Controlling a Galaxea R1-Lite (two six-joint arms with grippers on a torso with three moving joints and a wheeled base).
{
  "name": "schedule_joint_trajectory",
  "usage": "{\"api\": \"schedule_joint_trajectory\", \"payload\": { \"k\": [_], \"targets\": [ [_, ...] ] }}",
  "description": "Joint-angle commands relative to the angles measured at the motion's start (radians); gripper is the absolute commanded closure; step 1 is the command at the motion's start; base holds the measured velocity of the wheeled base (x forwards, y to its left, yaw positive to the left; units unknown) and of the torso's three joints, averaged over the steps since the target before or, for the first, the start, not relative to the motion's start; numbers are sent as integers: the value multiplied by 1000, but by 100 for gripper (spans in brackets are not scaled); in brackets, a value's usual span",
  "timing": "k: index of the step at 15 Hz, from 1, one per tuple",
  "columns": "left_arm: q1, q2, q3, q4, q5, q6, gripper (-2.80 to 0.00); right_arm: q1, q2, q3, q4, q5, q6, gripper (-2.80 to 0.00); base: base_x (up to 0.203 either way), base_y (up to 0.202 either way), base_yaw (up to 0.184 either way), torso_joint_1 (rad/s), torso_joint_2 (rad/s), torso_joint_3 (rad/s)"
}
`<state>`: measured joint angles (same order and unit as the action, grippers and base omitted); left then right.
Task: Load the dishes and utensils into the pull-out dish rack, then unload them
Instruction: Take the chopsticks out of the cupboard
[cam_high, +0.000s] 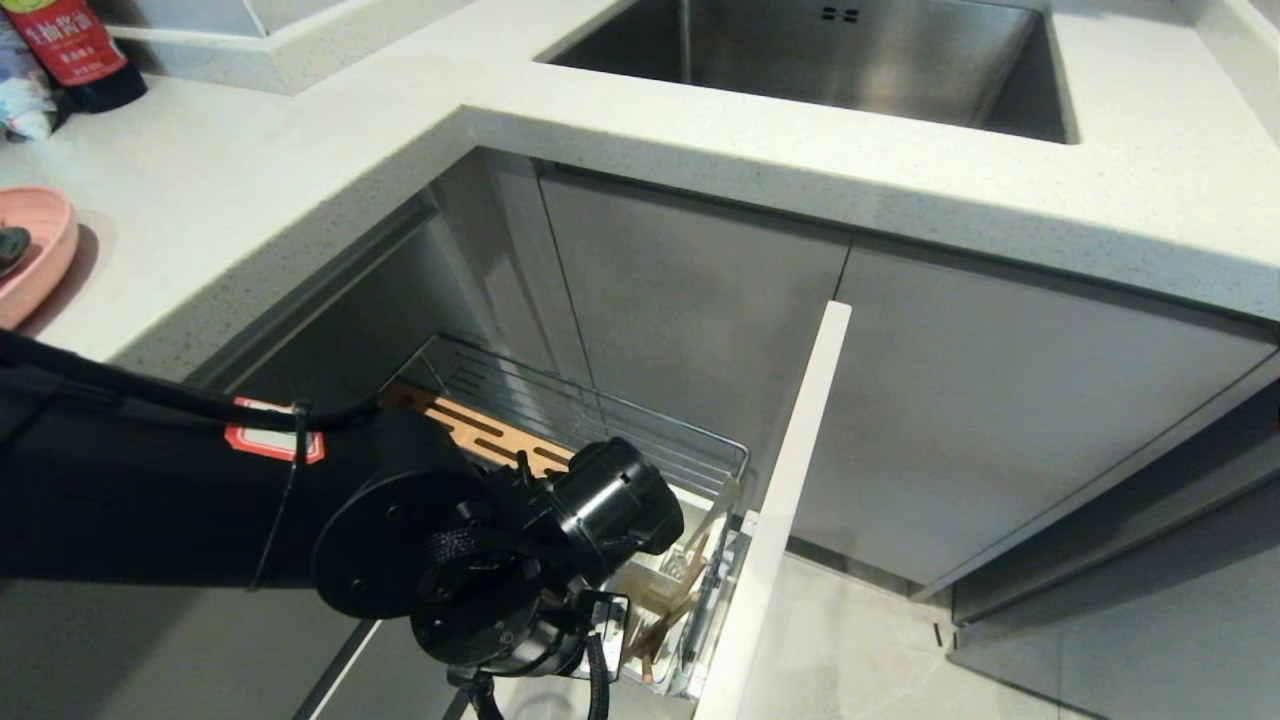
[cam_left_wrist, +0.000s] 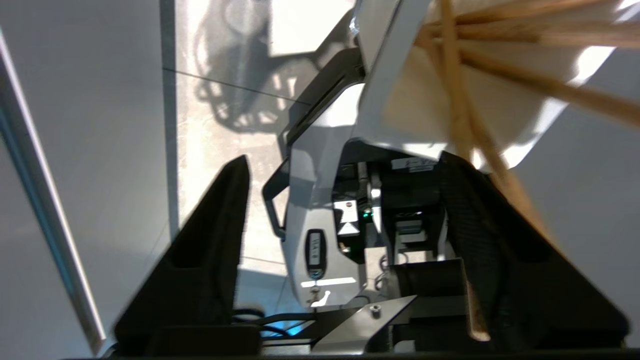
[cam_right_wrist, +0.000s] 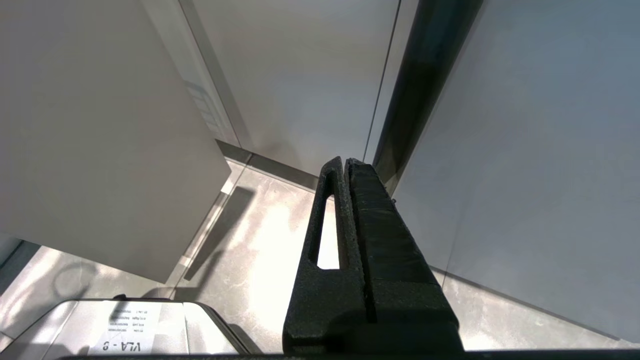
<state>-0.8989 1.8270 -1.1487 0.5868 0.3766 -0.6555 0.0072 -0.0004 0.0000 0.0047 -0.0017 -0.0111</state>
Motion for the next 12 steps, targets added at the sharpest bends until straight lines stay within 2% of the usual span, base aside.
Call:
{"api": "schedule_joint_trajectory", "payload": {
  "k": [1,7,12],
  "targets": [
    [-1,3,-9,0,2,-9,-280,0,-1,0,0,0,-1,0,0,0,0,0,0,0],
    [-3,0,-11,-54,4,-50,-280,0,-1,0,0,0,-1,0,0,0,0,0,0,0],
    [-5,4,-22,5,5,-45,-280,0,-1,0,0,0,-1,0,0,0,0,0,0,0]
  ]
}}
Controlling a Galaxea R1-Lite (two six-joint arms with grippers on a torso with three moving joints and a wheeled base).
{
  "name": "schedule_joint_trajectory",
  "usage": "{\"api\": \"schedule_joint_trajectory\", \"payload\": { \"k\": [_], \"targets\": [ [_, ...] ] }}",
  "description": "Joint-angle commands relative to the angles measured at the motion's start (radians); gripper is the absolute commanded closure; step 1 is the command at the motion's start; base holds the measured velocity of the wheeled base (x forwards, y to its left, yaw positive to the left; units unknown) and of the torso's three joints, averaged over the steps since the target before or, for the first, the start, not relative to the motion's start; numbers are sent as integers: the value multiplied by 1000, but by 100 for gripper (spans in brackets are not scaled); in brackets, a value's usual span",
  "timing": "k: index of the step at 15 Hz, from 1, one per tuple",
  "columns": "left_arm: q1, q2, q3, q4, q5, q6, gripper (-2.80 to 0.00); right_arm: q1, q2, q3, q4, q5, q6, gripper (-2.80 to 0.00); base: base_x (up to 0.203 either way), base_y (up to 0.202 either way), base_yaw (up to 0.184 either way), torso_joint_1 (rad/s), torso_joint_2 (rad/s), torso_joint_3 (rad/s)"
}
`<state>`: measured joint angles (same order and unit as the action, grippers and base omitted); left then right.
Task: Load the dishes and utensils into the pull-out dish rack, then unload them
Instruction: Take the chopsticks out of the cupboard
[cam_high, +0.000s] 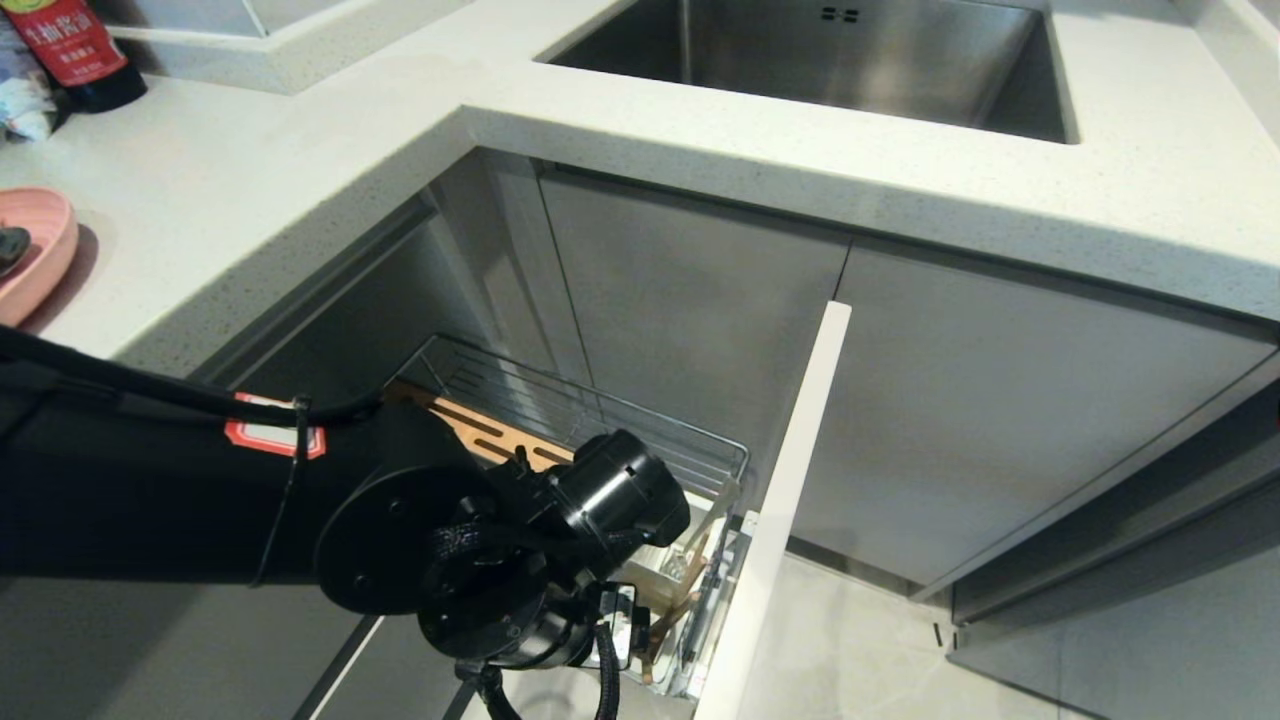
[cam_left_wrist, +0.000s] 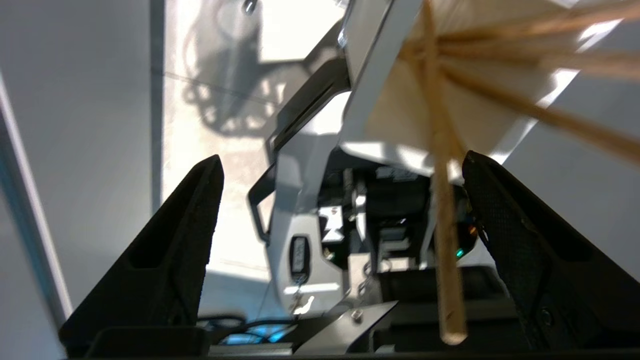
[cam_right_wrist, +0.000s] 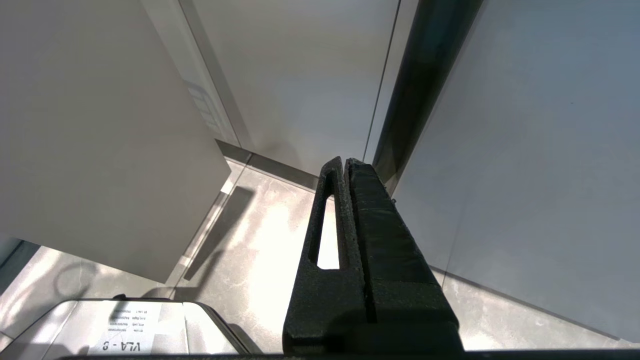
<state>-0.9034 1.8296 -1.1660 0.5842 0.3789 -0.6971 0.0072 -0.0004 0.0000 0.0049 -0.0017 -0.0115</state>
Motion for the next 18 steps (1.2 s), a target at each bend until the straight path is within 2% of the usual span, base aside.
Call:
{"api": "schedule_joint_trajectory", "payload": {
  "k": [1,6,9,13,16,18],
  "targets": [
    [0,4,-10,30,2,-4,-280,0,-1,0,0,0,-1,0,0,0,0,0,0,0],
    [-17,19,-15,72,-9,-2,-280,0,-1,0,0,0,0,0,0,0,0,0,0,0],
    [-21,22,-23,75,-134,-2,-280,0,-1,0,0,0,-1,0,0,0,0,0,0,0],
    [-16,58,-23,75,-139,-1,-280,0,-1,0,0,0,0,0,0,0,0,0,0,0],
    [23,94,-56,75,-165,0,-280,0,-1,0,0,0,-1,0,0,0,0,0,0,0],
    [43,96,-63,77,-173,24,-280,0,-1,0,0,0,-1,0,0,0,0,0,0,0]
  ]
}}
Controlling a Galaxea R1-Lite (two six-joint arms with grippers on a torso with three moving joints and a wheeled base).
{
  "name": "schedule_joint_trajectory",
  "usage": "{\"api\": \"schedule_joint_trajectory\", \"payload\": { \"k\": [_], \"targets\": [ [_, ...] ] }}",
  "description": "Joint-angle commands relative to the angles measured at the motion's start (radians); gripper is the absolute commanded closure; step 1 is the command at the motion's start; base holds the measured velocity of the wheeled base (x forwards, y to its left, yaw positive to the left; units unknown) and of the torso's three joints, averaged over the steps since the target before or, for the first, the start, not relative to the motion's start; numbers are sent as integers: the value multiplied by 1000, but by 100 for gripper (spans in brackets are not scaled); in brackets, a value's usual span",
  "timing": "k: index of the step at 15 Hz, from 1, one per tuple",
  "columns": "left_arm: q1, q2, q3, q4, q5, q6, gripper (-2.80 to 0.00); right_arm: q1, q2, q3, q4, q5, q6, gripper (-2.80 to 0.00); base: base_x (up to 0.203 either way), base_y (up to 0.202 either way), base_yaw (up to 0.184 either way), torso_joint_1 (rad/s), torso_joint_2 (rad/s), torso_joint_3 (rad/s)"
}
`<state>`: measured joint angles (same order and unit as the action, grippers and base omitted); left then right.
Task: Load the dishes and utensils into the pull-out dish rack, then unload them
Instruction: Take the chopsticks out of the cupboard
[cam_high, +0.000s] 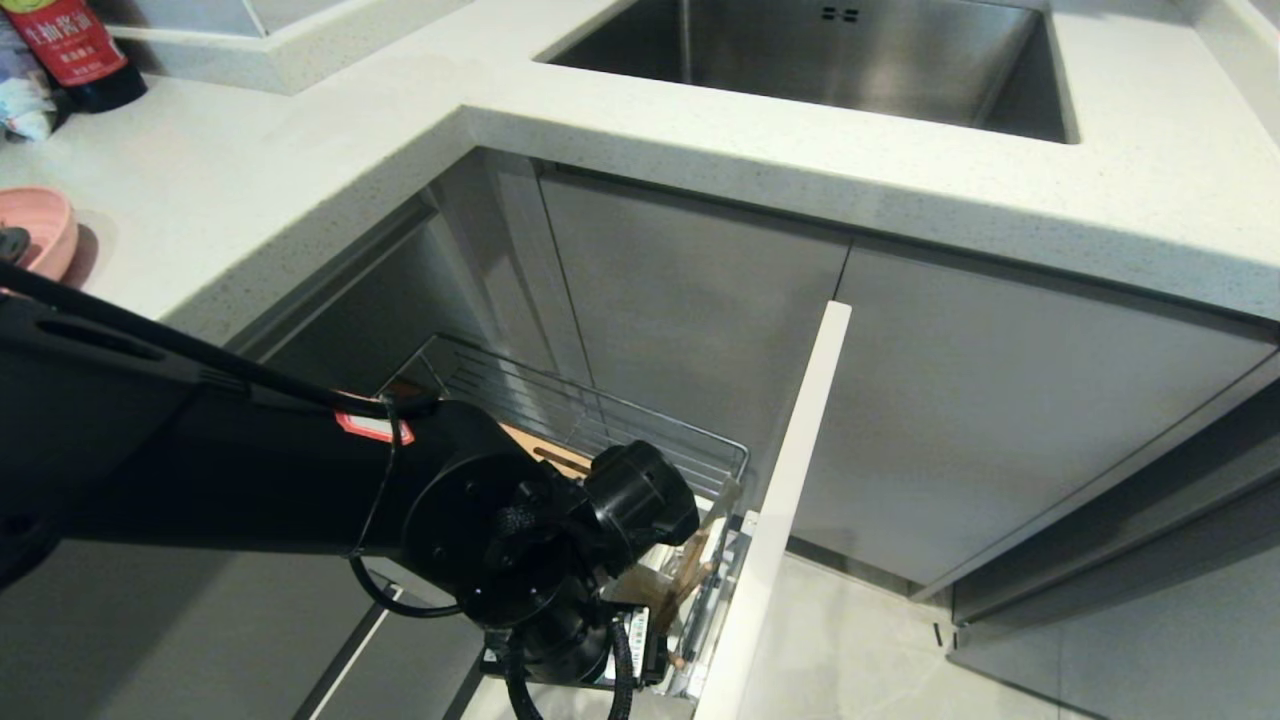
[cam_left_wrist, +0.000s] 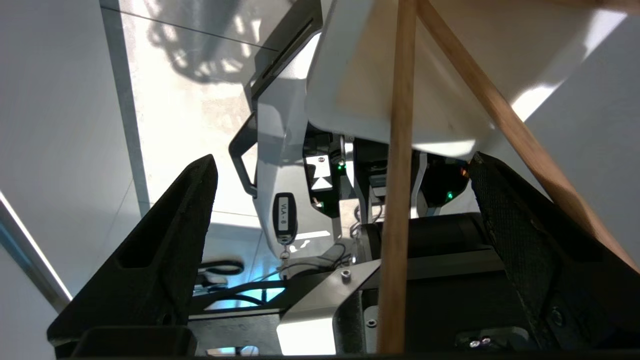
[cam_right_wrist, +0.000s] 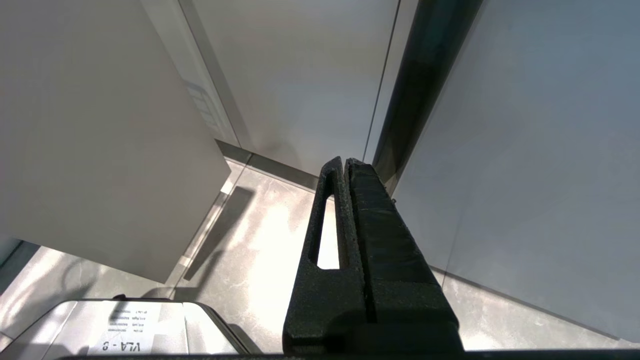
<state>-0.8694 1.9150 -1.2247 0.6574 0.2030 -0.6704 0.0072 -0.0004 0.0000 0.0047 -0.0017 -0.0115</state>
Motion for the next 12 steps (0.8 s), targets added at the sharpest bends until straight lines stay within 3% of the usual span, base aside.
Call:
{"api": "schedule_joint_trajectory", "payload": {
  "k": [1,5,8,12],
  "targets": [
    [19,10,-6,4,-10,5,-280,0,-1,0,0,0,-1,0,0,0,0,0,0,0],
    [37,29,-49,65,-46,12,-280,0,-1,0,0,0,0,0,0,0,0,0,0,0],
    [59,37,-91,117,-99,15,-280,0,-1,0,1,0,-1,0,0,0,0,0,0,0],
    [115,66,-139,158,-195,66,-280,0,-1,0,0,0,-1,0,0,0,0,0,0,0]
  ]
}}
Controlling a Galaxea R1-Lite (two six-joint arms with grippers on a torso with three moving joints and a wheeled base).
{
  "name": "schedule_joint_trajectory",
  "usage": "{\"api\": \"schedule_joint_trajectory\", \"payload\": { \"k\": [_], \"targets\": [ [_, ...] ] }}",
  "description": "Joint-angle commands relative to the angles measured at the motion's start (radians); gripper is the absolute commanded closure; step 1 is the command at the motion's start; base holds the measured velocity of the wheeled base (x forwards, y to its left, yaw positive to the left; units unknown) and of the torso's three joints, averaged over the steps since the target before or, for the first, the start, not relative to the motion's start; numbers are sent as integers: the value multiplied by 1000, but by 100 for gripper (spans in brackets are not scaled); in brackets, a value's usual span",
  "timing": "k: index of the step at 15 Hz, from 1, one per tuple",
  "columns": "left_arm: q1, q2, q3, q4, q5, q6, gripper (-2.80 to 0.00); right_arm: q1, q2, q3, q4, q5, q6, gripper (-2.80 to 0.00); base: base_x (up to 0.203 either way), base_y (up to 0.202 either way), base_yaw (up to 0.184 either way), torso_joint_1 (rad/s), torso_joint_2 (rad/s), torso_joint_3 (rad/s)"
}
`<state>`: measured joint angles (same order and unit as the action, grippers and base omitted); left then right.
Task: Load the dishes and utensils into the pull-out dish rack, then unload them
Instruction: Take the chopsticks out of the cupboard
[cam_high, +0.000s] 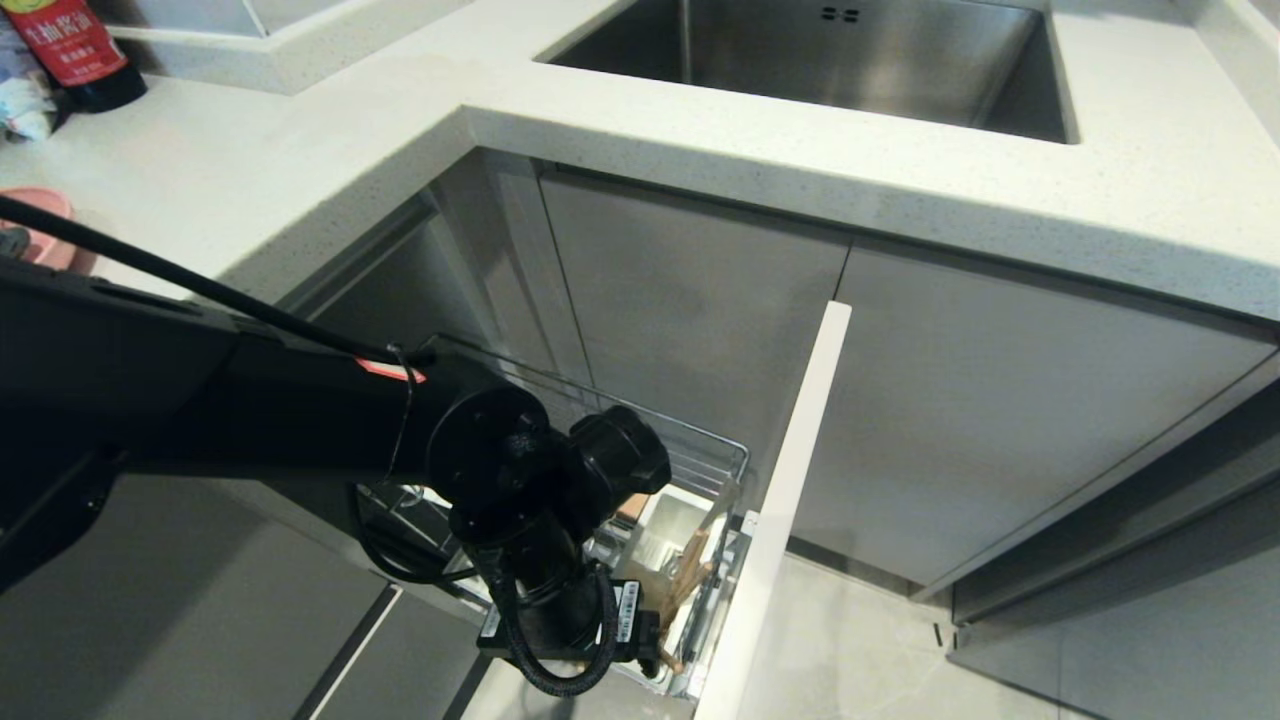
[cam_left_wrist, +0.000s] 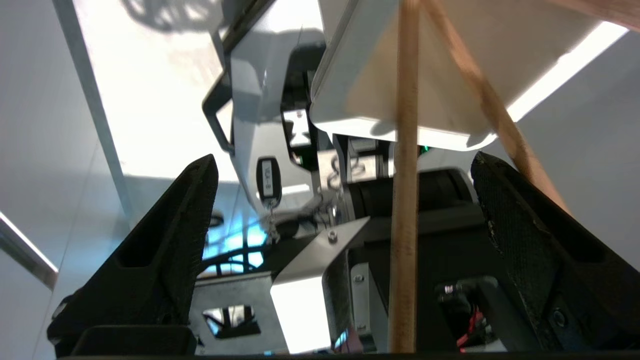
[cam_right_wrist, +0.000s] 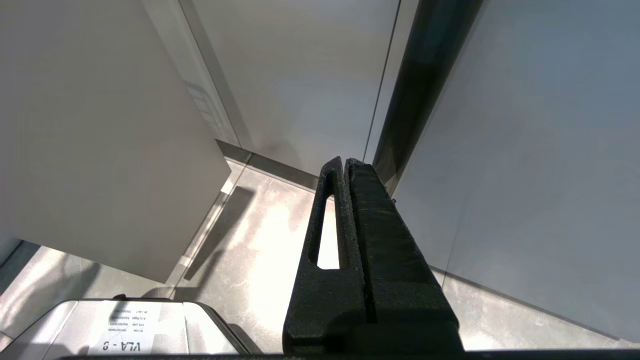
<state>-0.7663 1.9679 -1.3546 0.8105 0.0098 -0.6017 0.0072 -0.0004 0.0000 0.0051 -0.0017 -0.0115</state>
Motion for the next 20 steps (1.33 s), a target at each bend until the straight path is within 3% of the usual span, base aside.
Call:
{"api": "schedule_joint_trajectory", "payload": {
  "k": [1,3,5,9,18,19,20],
  "targets": [
    [28,22,-29,20,-22,8,-280,0,-1,0,0,0,0,0,0,0,0,0,0,0],
    [56,37,-61,54,-104,34,-280,0,-1,0,0,0,-1,0,0,0,0,0,0,0],
    [76,54,-88,85,-140,54,-280,0,-1,0,0,0,-1,0,0,0,0,0,0,0],
    [94,88,-113,105,-180,56,-280,0,-1,0,-1,0,1,0,0,0,0,0,0,0],
    [93,93,-120,107,-192,57,-280,0,-1,0,-1,0,-1,0,0,0,0,0,0,0],
    [92,92,-120,107,-191,56,0,0,-1,0,0,0,0,0,0,0,0,0,0,0],
    [90,91,-121,107,-191,56,0,0,-1,0,0,0,0,0,0,0,0,0,0,0]
  ]
}}
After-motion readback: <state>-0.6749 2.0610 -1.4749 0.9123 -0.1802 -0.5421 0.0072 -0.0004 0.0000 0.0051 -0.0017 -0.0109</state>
